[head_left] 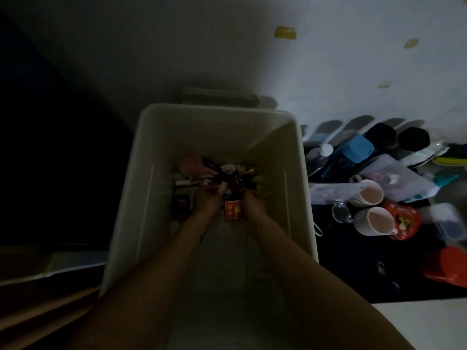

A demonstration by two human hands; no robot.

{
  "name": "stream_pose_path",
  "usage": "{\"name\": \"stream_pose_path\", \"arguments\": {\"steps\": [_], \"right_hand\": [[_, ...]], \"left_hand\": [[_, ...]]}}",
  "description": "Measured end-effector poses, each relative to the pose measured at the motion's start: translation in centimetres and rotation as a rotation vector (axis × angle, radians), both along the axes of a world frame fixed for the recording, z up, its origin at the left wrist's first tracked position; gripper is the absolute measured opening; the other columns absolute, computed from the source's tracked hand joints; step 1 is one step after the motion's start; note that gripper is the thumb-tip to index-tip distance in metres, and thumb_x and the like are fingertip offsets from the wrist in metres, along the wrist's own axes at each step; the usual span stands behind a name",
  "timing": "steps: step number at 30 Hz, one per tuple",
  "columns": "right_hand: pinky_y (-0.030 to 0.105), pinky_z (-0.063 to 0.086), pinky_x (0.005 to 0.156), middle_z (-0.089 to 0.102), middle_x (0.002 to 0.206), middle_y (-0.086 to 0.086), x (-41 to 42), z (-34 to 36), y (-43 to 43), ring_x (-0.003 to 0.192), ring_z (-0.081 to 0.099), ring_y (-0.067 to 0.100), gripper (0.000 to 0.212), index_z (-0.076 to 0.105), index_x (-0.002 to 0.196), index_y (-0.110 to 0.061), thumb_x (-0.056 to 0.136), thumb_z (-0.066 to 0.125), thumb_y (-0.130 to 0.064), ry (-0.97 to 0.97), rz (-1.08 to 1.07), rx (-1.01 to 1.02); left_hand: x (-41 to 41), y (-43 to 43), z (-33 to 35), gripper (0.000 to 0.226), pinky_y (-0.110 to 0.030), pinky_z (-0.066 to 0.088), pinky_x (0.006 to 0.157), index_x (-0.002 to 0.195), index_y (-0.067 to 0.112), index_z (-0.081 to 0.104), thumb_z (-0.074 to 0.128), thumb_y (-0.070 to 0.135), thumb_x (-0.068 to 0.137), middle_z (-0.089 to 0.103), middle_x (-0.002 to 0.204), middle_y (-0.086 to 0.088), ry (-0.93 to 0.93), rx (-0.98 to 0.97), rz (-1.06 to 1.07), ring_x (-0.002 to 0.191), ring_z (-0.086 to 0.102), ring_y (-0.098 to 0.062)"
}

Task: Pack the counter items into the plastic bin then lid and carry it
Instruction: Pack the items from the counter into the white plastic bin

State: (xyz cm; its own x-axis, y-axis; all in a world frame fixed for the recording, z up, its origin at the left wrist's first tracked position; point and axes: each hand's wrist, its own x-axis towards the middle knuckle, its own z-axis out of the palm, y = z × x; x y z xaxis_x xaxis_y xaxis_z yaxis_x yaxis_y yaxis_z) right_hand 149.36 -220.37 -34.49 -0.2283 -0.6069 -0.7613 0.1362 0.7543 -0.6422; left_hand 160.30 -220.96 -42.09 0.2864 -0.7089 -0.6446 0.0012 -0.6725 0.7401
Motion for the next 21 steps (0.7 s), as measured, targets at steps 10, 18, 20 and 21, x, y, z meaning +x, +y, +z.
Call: {"name": "stream_pose_path", "arguments": {"steps": [10,18,20,21], "right_hand": [[0.031,0.052,0.074,0.068,0.109,0.008,-0.3,-2.9,1.1,0.095,0.064,0.024,0.027,0.066,0.115,-0.012,0.098,0.050,-0.026,0.086,-0.106,0.052],[0.041,0.058,0.082,0.070,0.104,0.007,1.3,-2.9,-0.3,0.091,0.068,0.026,0.037,0.069,0.107,-0.016,0.097,0.048,-0.045,0.043,-0.209,0.025],[0.043,0.059,0.079,0.070,0.105,0.009,1.3,-2.9,-1.0,0.088,0.069,0.025,0.043,0.067,0.112,-0.013,0.096,0.048,-0.048,-0.033,-0.297,0.042],[0.040,0.059,0.073,0.070,0.107,0.010,1.1,-2.6,-1.4,0.087,0.068,0.024,0.043,0.065,0.113,-0.011,0.098,0.048,-0.046,-0.088,-0.349,0.030]], "left_hand": [[-0.3,0.6,1.6,0.046,-0.025,0.041,0.066,0.097,-0.003,0.068,0.068,0.042,0.088,0.069,0.102,-0.020,-0.090,-0.033,-0.014,0.096,0.065,-0.031],[-1.1,1.6,1.7,0.014,-0.012,0.043,0.059,0.097,0.010,0.071,0.066,0.022,0.092,0.067,0.095,0.000,-0.088,-0.038,-0.086,0.086,0.061,-0.013],[-1.1,1.7,1.6,0.015,-0.017,0.045,0.070,0.103,0.005,0.070,0.065,0.013,0.091,0.068,0.104,-0.006,-0.136,-0.055,-0.076,0.094,0.062,-0.018],[-1.0,1.7,1.6,0.015,-0.020,0.045,0.077,0.103,0.005,0.070,0.065,0.011,0.090,0.069,0.107,-0.008,-0.155,-0.069,-0.067,0.098,0.063,-0.020]]}}
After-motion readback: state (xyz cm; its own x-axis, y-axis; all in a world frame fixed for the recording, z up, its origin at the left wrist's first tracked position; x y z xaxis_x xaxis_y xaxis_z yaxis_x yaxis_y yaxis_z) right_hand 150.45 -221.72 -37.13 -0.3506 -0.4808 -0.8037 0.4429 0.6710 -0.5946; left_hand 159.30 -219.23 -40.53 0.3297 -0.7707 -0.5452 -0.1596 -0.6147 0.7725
